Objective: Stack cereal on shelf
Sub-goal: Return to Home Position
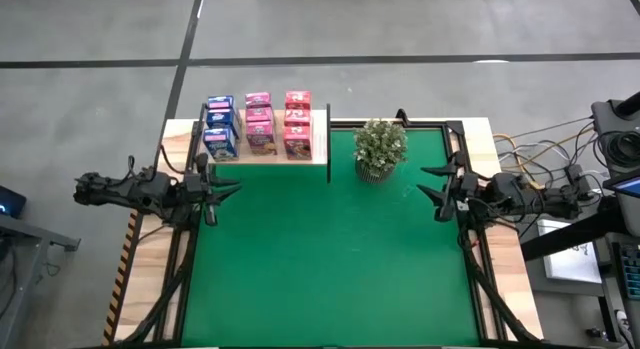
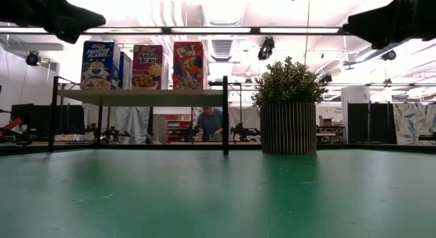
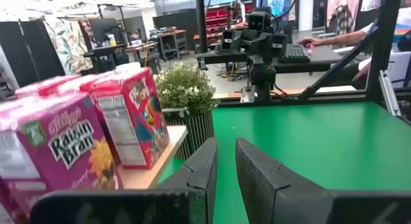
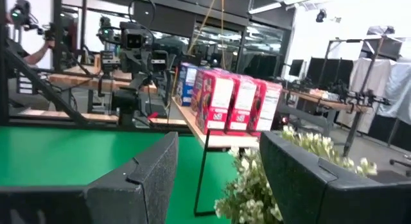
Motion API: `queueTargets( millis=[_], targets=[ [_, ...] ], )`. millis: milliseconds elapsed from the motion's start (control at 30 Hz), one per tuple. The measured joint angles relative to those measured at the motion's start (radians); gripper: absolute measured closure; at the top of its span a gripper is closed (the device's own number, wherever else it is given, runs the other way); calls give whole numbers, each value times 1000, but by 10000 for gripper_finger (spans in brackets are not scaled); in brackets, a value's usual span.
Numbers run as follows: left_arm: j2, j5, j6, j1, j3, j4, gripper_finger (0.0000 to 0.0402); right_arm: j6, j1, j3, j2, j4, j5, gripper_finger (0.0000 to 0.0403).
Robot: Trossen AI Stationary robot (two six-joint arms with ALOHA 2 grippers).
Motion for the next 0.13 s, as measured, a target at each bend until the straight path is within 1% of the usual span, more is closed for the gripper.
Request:
queueTargets(
  millis=[133],
  targets=[
    [-54,8,-8,0,-60,4,361,28,0,-28,0,-2,42,193]
  ],
)
